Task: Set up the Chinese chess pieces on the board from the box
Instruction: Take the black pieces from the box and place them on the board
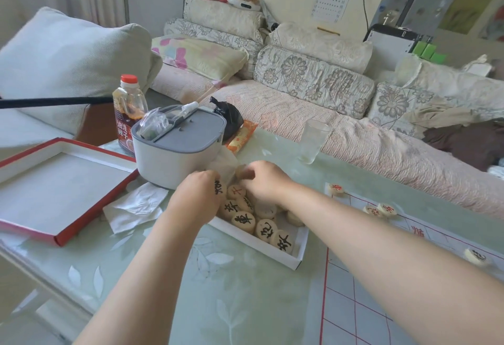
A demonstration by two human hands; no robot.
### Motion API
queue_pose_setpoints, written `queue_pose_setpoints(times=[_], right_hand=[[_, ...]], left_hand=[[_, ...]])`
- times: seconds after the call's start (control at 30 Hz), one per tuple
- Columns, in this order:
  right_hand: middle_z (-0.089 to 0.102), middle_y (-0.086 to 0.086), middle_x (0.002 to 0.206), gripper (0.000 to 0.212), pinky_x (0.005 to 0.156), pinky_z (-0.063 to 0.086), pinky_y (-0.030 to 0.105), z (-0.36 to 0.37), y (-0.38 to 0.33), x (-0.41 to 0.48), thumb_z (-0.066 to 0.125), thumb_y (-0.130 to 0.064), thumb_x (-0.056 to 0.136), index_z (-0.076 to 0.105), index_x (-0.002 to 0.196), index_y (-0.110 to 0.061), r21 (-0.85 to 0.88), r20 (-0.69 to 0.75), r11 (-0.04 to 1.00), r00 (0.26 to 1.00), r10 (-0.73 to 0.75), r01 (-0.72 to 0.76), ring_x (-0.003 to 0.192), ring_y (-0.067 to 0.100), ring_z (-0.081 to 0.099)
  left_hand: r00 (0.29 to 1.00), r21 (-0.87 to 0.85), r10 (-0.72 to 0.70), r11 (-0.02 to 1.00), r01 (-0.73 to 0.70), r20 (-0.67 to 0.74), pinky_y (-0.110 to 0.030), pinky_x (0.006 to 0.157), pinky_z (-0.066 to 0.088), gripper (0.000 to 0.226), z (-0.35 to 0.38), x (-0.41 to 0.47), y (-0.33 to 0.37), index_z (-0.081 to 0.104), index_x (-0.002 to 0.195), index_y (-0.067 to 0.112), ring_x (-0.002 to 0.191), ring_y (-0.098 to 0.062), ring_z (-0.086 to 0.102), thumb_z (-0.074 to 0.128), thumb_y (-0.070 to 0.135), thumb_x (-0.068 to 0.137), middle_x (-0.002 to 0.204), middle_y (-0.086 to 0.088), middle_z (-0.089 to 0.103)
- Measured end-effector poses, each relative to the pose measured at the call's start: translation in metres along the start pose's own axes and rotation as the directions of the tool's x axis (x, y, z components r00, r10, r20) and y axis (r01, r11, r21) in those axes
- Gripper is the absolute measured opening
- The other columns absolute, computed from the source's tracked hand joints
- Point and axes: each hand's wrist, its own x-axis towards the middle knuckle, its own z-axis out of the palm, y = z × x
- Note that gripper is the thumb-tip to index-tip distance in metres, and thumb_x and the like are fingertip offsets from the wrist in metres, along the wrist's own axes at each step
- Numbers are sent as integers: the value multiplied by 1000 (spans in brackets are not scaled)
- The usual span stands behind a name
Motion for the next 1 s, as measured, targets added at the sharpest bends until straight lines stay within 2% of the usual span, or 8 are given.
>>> queue_pose_setpoints(times=[0.13,0.37,0.53,0.63,0.73,0.83,0.93,1.0], right_hand=[[63,8,117,34,73,41,31,14,-10,7,56,-43,93,63,116,-19,-335,72,942,996,42,-16,104,31,60],[67,9,109,34,70,46,31,16,-29,26,67,-36,85,65,112,-14,-436,158,897,975,154,-71,91,29,62],[67,6,99,42,73,57,34,20,-23,26,74,-44,73,67,107,-19,-403,166,914,978,124,-47,86,28,65],[66,3,98,37,75,58,36,17,-15,18,72,-42,73,66,101,-20,-258,117,966,991,65,-33,87,25,65],[65,-2,106,37,78,49,30,-1,-3,6,74,-40,79,65,109,-21,-73,48,997,999,18,-15,97,19,61],[63,-2,117,49,86,47,29,-30,15,-12,78,-43,79,63,121,-22,-5,-55,999,997,48,-48,105,17,59],[65,-2,113,43,79,46,25,-57,45,-36,75,-40,84,64,121,-23,30,-105,993,988,113,-111,92,16,64],[64,1,121,43,83,43,24,-70,72,-50,71,-41,87,64,124,-22,5,-144,986,975,168,-169,102,17,61]], left_hand=[[1000,14,5,1000,-5,26,-32,83,46,39,0,1,-7,57,126,17,107,-26,54,61,26,88,117,-8,56],[999,-7,32,999,-31,35,-31,88,45,45,4,2,-5,53,131,18,111,-26,53,64,27,88,121,-9,54],[999,4,23,1000,-23,40,-30,87,44,44,7,5,-7,53,131,19,110,-26,53,63,21,88,120,-8,54],[999,0,33,999,-33,35,-30,86,45,44,8,6,-6,54,130,18,107,-26,55,64,23,87,118,-8,54],[998,-20,50,999,-49,28,-32,84,46,41,10,6,3,55,126,16,104,-28,55,64,25,87,113,-10,56],[995,-68,93,994,-90,35,-31,85,46,39,13,5,21,55,123,19,109,-27,54,63,23,85,116,-6,56],[982,-120,180,978,-172,63,-28,85,43,42,19,1,47,54,127,23,110,-22,54,62,22,86,119,-2,55],[970,-143,228,966,-214,84,-29,86,44,42,25,-2,66,55,127,23,109,-21,54,62,20,86,119,-2,55]])
